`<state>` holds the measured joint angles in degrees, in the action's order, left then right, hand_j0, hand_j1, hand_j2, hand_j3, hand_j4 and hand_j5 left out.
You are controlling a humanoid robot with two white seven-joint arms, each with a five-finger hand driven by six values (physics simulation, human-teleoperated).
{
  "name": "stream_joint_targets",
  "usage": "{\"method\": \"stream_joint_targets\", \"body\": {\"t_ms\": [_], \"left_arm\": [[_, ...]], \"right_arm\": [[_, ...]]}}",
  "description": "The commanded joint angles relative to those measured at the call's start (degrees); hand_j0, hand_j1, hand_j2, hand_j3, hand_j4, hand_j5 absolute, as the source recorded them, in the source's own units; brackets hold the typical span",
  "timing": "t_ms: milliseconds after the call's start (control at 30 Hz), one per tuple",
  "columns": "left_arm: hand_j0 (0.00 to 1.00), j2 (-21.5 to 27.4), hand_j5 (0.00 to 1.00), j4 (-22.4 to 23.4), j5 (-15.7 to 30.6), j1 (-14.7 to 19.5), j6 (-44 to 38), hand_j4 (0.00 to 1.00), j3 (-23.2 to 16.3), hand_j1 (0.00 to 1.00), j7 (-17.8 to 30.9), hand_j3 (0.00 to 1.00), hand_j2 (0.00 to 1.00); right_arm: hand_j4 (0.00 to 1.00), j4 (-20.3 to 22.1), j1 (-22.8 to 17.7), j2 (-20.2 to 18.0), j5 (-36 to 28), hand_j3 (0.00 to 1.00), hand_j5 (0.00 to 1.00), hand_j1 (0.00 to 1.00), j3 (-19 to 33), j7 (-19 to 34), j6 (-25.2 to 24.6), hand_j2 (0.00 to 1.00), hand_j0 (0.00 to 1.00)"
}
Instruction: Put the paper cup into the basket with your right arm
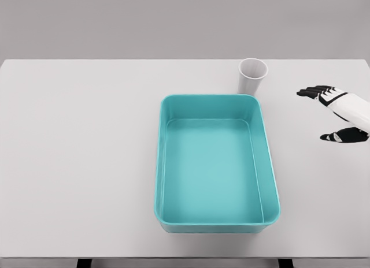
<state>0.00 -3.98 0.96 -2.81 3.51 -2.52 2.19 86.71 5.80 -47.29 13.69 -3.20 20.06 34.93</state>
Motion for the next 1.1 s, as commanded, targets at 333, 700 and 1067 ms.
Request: {"method": "stream_joint_targets", "body": {"t_ms": [333,700,1067], "left_arm": [[1.0,0.0,1.0,0.02,0.0,0.0,0.0,1.0,-0.03,1.0,0.01,1.0,1.0],[1.0,0.0,1.0,-0.06,0.0,0.0,0.0,1.0,0.06,1.0,0.01,1.0,1.0],[1.0,0.0,1.0,0.02,0.0,0.0,0.0,1.0,0.06,1.0,0.01,1.0,1.0]], "right_arm": [[1.0,-21.76,20.92,2.99,-32.67,1.0,1.0,1.0,-20.0,-1.17,0.07,1.0,1.0],[0.94,-28.18,23.11,11.25,-49.37,0.94,0.94,0.94,-25.89,-1.08,-1.18,0.94,0.94],[1.0,-35.99,27.86,16.7,-43.04,1.0,1.0,1.0,-30.63,-1.17,-1.0,1.0,1.0]]}}
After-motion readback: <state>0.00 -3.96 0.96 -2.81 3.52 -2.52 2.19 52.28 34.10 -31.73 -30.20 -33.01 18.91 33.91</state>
